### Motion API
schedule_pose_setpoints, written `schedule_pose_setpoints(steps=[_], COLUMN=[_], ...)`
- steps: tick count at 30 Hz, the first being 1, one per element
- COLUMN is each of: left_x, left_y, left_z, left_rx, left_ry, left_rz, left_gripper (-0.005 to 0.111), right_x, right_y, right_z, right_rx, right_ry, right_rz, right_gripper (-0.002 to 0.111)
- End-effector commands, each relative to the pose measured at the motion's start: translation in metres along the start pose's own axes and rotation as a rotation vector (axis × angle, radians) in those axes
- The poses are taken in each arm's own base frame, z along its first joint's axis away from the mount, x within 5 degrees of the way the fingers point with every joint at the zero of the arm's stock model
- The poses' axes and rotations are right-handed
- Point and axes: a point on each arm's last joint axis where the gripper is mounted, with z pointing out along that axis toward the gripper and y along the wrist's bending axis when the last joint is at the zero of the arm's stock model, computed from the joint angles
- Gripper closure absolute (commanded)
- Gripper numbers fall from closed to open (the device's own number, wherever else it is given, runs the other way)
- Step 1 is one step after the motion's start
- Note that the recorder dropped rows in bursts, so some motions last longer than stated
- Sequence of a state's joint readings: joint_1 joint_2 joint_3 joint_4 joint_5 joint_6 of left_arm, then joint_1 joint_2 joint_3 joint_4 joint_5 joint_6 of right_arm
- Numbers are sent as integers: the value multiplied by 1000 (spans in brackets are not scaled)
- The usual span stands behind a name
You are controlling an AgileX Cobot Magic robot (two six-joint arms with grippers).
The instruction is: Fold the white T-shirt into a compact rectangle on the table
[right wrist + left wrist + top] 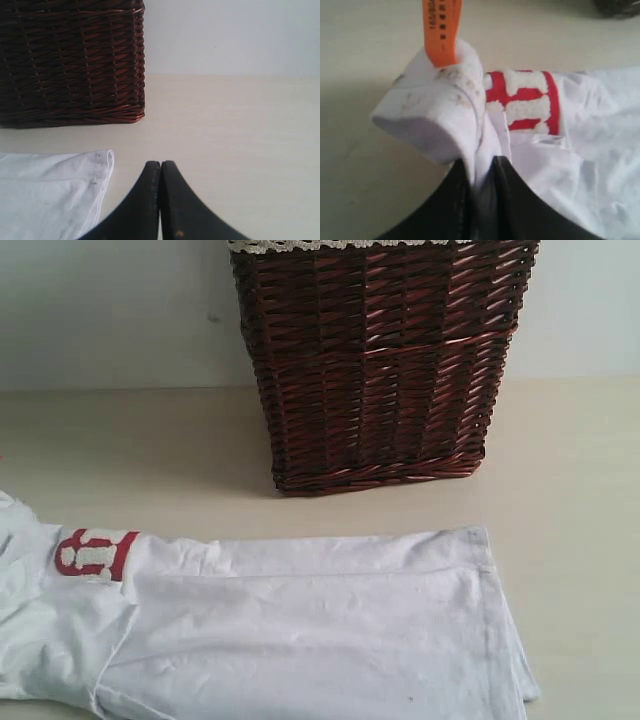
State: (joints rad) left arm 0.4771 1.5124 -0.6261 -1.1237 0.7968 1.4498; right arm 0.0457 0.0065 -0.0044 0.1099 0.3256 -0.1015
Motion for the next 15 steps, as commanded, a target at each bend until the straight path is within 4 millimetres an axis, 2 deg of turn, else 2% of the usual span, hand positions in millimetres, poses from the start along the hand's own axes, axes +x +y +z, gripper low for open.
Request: schedule_pose_setpoints(steps=[1,8,15], left_x=[-9,-16,-12], left_y=[-8,-16,-16], left_z=[-5,-13,-12], left_rx=[43,73,70], left_ry=[-78,-146,-104], left_rz=[-28,-40,24], left_gripper=[107,107,107], right_x=[0,0,0], right_y=[0,0,0], right_z=[0,0,0], right_rx=[2,2,2], right_ry=[-16,-16,-16], right_rz=[-4,-3,-3], right_gripper=[108,108,108])
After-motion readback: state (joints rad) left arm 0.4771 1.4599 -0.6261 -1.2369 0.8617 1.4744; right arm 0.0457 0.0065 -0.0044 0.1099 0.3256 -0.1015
